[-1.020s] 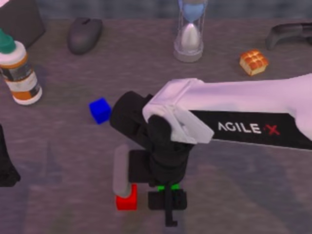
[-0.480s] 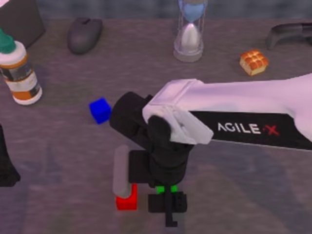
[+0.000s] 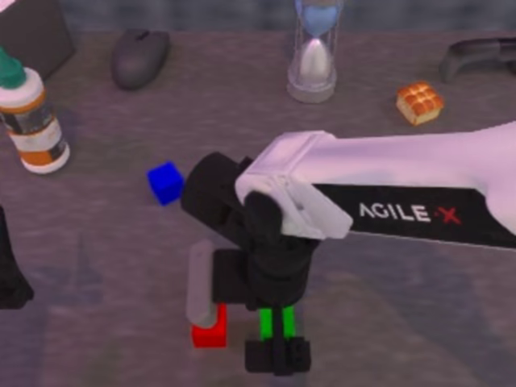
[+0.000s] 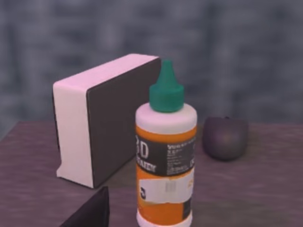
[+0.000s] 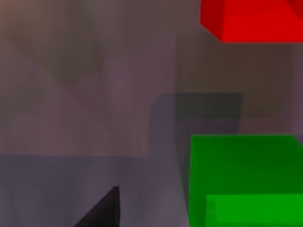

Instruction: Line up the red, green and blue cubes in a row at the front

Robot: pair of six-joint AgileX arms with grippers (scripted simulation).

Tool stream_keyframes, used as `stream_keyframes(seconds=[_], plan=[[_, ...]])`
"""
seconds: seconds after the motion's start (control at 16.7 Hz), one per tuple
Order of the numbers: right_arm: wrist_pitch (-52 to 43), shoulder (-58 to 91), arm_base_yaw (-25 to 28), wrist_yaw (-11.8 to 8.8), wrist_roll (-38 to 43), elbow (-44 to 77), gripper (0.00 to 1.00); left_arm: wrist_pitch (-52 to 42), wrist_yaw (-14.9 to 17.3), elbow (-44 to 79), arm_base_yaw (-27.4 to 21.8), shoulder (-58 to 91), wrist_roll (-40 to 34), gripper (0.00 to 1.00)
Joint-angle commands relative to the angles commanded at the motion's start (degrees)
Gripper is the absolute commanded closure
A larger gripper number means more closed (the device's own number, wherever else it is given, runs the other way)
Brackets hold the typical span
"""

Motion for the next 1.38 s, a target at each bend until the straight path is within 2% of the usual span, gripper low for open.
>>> stream_keyframes(seconds=[0.36, 0.78, 1.14, 1.38], plan=[[-1.0, -0.2, 0.0, 0.0, 0.0, 0.9, 0.0, 0.0, 0.0, 0.0, 0.0, 0.0, 0.0, 0.0], [-13.9, -4.3, 0.3, 0.0, -0.3, 9.5, 0.0, 0.0, 0.0, 0.0, 0.0, 0.0, 0.0, 0.0], [-13.7, -4.7, -0.2, -0.1, -0.1, 9.3, 0.0, -0.3, 0.0, 0.5, -0.1, 0.5, 0.2, 0.0], [-8.9, -10.8, -3.7, -0.4, 2.1, 4.6, 0.0, -4.9, 0.3, 6.8, -1.1, 7.3, 2.4, 0.0]])
